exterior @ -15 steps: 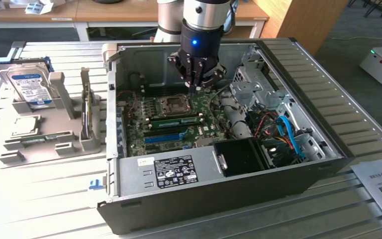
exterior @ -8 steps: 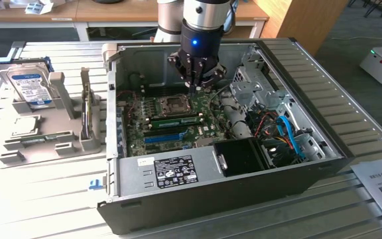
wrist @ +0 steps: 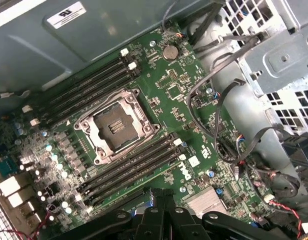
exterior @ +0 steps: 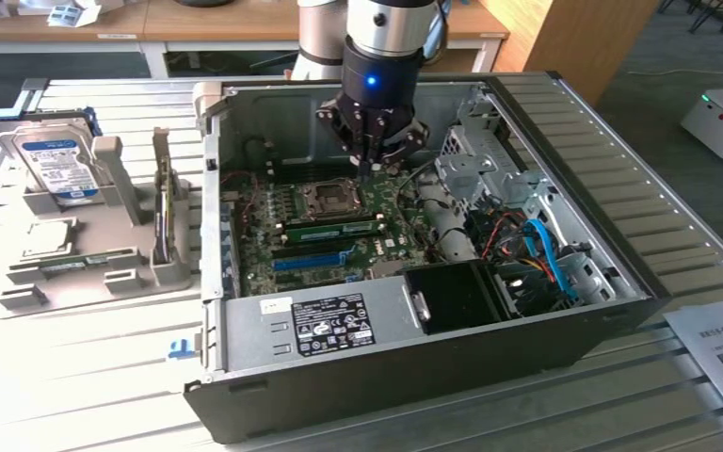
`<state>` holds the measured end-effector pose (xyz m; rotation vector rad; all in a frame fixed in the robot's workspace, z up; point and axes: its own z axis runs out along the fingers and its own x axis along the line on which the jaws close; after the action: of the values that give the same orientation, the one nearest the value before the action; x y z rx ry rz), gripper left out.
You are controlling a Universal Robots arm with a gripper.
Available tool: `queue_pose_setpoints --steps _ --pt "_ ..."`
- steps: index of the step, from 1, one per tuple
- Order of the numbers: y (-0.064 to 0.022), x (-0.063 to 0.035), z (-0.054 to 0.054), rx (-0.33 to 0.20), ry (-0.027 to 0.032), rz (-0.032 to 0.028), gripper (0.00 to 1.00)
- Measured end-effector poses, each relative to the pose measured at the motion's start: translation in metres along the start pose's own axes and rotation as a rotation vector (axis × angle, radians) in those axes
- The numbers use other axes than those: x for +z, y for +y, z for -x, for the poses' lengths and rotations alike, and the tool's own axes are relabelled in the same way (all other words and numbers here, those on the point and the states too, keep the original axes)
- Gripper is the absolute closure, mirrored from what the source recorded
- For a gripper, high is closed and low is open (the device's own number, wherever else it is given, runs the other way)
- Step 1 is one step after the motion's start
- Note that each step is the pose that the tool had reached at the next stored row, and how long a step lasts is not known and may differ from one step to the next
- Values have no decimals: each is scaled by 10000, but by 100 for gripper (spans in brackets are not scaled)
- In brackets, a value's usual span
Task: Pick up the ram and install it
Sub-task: 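Press down the ram until it locks into place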
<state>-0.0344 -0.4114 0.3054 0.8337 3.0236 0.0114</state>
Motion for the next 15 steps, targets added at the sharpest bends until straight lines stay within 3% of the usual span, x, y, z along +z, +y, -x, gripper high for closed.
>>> queue_pose_setpoints --steps 15 --pt "0 0 0 -1895 16 6 90"
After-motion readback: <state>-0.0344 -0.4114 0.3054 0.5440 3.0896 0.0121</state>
